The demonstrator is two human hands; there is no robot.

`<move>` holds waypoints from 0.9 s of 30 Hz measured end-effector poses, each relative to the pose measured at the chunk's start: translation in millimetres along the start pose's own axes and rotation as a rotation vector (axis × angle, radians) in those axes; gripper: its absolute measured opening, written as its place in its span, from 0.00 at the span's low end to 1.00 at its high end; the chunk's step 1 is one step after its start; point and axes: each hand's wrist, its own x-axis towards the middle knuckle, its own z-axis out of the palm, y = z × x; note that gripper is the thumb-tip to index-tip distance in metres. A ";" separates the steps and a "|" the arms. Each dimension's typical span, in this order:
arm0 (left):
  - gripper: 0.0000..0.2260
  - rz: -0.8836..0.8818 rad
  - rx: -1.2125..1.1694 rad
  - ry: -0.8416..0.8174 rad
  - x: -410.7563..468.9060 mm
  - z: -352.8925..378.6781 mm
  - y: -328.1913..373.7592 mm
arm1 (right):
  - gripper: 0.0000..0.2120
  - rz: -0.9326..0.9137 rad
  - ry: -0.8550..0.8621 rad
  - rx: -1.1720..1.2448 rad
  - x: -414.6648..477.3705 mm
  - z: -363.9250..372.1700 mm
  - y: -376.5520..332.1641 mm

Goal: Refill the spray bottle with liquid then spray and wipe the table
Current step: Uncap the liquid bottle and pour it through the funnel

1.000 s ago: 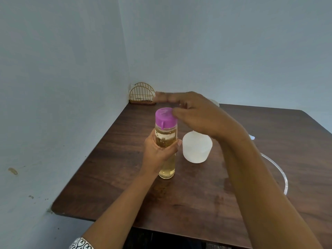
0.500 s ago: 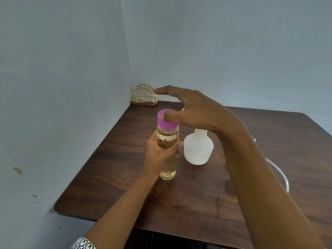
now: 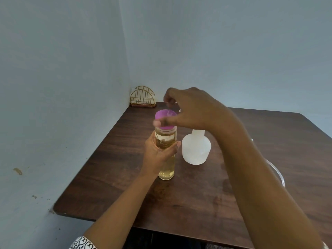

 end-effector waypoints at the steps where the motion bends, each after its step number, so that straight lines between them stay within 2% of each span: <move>1: 0.27 -0.004 -0.003 -0.001 -0.1 0.1 1.1 | 0.33 0.050 0.065 -0.126 0.7 3.5 -6.4; 3: 0.25 -0.003 -0.015 -0.004 -0.4 -0.1 2.1 | 0.31 0.065 0.079 -0.312 4.1 12.9 -17.1; 5: 0.24 -0.006 -0.021 -0.001 -0.5 -0.5 2.4 | 0.26 0.003 0.048 -0.353 8.2 19.2 -20.7; 9: 0.26 -0.011 0.002 -0.003 -0.6 0.2 2.3 | 0.20 -0.151 -0.105 -0.175 12.1 8.9 -6.7; 11: 0.27 -0.016 0.016 -0.012 -0.3 1.2 2.2 | 0.21 -0.220 -0.201 -0.073 12.3 0.1 0.7; 14: 0.29 -0.022 0.024 -0.016 -0.7 1.8 1.1 | 0.23 -0.284 -0.233 0.013 13.4 -9.5 6.5; 18: 0.29 -0.031 0.031 -0.006 -2.7 2.7 2.7 | 0.23 -0.259 -0.192 0.125 11.2 -12.2 15.0; 21: 0.28 -0.054 0.023 -0.001 -4.3 5.3 4.1 | 0.21 -0.206 -0.098 0.236 -2.7 -12.2 22.2; 25: 0.28 -0.058 0.013 0.004 -8.0 8.9 5.4 | 0.20 -0.018 0.083 0.516 -40.2 -13.3 39.0; 27: 0.24 -0.061 0.011 0.012 -10.0 12.1 7.7 | 0.19 0.067 0.189 0.657 -58.7 -10.3 54.5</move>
